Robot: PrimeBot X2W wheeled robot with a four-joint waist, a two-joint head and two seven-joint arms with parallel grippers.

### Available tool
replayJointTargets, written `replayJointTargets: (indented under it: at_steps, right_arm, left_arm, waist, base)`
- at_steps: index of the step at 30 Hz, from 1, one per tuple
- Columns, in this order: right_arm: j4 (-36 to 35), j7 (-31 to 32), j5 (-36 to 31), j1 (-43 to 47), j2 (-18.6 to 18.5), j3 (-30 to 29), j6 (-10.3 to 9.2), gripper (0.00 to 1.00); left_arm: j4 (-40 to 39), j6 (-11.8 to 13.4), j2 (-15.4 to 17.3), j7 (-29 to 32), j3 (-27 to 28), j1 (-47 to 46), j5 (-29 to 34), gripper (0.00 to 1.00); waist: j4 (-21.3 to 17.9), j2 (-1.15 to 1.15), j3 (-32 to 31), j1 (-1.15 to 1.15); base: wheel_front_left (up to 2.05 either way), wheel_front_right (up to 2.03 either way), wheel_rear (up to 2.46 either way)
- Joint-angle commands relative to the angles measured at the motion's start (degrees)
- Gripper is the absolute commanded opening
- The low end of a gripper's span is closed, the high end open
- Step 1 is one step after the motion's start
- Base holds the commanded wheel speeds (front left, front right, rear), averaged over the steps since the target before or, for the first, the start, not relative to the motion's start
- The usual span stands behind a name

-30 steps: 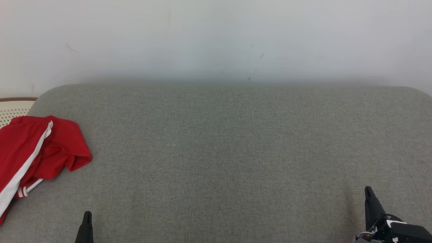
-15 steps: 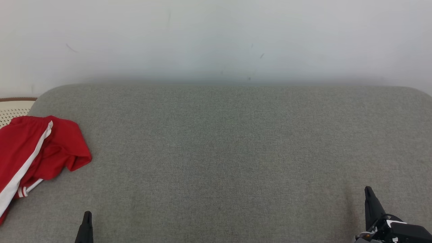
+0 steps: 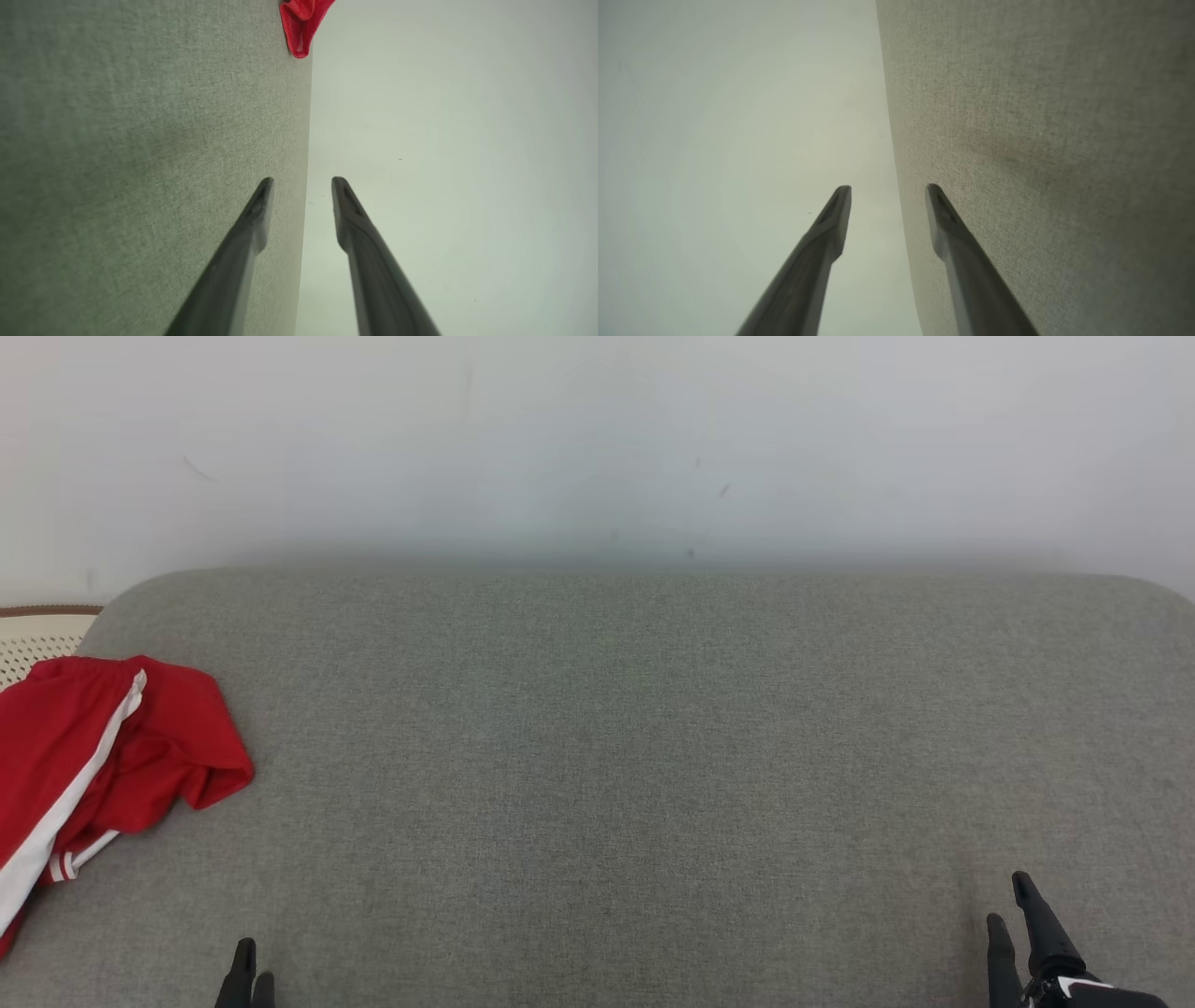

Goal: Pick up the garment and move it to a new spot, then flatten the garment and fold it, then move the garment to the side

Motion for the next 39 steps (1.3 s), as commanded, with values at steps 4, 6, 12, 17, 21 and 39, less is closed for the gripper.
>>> replayJointTargets:
  at_steps: [4, 6, 12, 17, 21, 39]
  right_arm:
    - [-0.93, -0.77, -0.69, -0.36, -0.40, 0.66, 0.00, 1.00]
    - [-1.18, -1.51, -1.28, -0.41, -0.75, 1.26, 0.00, 1.00]
    - [-1.50, -3.44, -5.02, -0.89, -2.02, 2.93, 0.00, 1.00]
    - [-1.95, -4.80, -9.94, -1.10, -2.32, 3.44, 0.01, 1.00]
    - [-2.41, -5.82, -14.24, -1.19, -2.59, 3.98, 0.01, 1.00]
    - [-2.23, -9.93, -33.44, -1.63, -4.29, 8.76, 0.01, 1.00]
  left_arm:
    - [-0.49, 0.00, 0.15, -1.06, -0.40, -0.32, 0.84, 1.00]
    - [-0.66, -0.01, 0.18, -1.64, -0.39, -0.34, 1.66, 1.00]
    - [-1.22, -0.01, 0.25, -3.29, -0.04, -0.45, 6.87, 1.00]
    - [-1.70, -0.02, 0.30, -4.58, 0.32, -0.57, 13.06, 1.00]
    - [-2.28, -0.02, 0.35, -5.55, 0.37, -0.55, 18.53, 1.00]
    - [-4.39, 3.44, 0.53, -9.46, -2.34, 0.14, 41.56, 1.00]
  waist:
    - [-0.01, 0.00, 0.06, 0.00]
    - [-0.02, 0.00, 0.10, 0.00]
    - [-0.11, 0.00, 0.19, 0.00]
    - [-0.21, 0.00, 0.25, 0.00]
    - [-0.30, 0.00, 0.29, 0.00]
    - [-0.85, 0.00, 0.40, 0.00]
  base:
    - [0.00, 0.00, 0.00]
    - [0.00, 0.00, 0.00]
    - [0.00, 0.00, 0.00]
    - [0.00, 0.00, 0.00]
    - [0.00, 0.00, 0.00]
    - [0.00, 0.00, 0.00]
